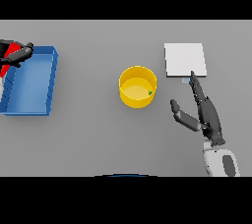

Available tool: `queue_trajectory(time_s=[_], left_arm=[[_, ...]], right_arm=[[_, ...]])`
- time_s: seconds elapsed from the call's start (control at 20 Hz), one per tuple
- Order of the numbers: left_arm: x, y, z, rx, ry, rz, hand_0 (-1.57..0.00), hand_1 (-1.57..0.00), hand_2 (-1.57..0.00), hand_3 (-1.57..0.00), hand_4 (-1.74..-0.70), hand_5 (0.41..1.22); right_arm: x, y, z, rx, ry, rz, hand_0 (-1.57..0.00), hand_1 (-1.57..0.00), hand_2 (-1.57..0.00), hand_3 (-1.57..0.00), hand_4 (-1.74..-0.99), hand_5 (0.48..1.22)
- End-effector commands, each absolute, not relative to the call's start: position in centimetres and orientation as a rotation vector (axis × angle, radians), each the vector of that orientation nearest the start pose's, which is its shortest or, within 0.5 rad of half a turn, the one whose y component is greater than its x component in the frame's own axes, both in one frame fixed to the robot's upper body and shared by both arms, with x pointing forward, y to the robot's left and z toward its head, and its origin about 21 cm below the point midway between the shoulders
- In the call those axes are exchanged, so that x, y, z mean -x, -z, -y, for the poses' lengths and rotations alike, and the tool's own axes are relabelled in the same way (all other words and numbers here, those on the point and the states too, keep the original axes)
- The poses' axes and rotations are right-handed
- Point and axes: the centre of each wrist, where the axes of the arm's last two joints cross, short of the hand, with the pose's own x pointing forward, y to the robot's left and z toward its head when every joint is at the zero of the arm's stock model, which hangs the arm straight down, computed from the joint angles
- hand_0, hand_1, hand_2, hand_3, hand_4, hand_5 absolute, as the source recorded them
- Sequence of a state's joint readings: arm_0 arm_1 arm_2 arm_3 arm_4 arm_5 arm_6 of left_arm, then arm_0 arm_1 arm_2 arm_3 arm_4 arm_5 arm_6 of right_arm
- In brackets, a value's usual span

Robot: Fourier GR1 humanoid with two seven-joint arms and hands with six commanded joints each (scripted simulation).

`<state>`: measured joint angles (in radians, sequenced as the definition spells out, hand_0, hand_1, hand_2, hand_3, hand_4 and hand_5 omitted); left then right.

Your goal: Pick up the red beaker and tilt it to pour out 1 green nut into yellow bowl. Pick up the yellow bowl and place it on the metallic measuring scale.

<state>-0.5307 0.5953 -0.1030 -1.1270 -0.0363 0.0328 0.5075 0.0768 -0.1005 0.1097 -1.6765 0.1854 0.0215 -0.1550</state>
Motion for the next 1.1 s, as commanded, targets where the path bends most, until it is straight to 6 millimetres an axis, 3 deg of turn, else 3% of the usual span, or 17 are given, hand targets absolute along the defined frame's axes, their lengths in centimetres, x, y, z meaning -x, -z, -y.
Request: queue_trajectory(time_s=[0.0, 0.1, 0.25, 0.6, 0.7, 0.9, 1.05], left_arm=[[-36.5, -11.0, -34.0, -0.559, 0.350, 1.105, -0.75, -0.69, -0.65, -0.67, -1.05, 0.683], [-36.3, -10.9, -33.7, -0.571, 0.424, 1.045, -0.48, -0.44, -0.42, -0.43, -0.92, 0.651], [-36.4, -10.6, -33.8, -0.614, 0.480, 0.981, -0.25, -0.22, -0.21, -0.22, -0.83, 0.627], [-36.6, -10.5, -33.4, -0.637, 0.470, 1.091, -0.05, -0.05, -0.04, -0.05, -0.78, 0.635], [-36.2, -10.4, -33.1, -0.608, 0.456, 1.141, -0.03, -0.03, -0.03, -0.03, -0.79, 0.652], [-36.2, -10.1, -32.2, -0.579, 0.447, 1.144, -0.01, -0.01, -0.01, -0.01, -0.80, 0.673], [-36.2, -10.4, -32.0, -0.581, 0.443, 1.141, -0.01, -0.01, -0.01, -0.01, -0.81, 0.687]], right_arm=[[-23.0, -1.2, 23.4, 0.114, -0.311, 1.753, 0.00, 0.00, 0.00, 0.00, -1.150, 0.671], [-23.2, -0.9, 23.1, 0.102, -0.307, 1.735, 0.00, 0.00, 0.00, 0.00, -1.155, 0.670], [-23.0, -1.0, 23.0, 0.128, -0.325, 1.754, 0.00, 0.00, 0.00, 0.00, -1.156, 0.665], [-24.1, -2.1, 22.7, 0.213, -0.404, 1.710, 0.00, 0.00, 0.00, 0.00, -1.115, 0.638], [-24.5, -2.2, 22.8, 0.181, -0.546, 1.736, 0.00, 0.00, 0.00, 0.00, -1.080, 0.662], [-26.7, -4.2, 23.1, 0.310, -0.914, 1.675, 0.00, 0.00, 0.00, 0.00, -1.128, 0.637], [-28.6, -5.4, 21.7, 0.383, -1.210, 1.657, 0.00, 0.00, 0.00, 0.00, -1.142, 0.627]])
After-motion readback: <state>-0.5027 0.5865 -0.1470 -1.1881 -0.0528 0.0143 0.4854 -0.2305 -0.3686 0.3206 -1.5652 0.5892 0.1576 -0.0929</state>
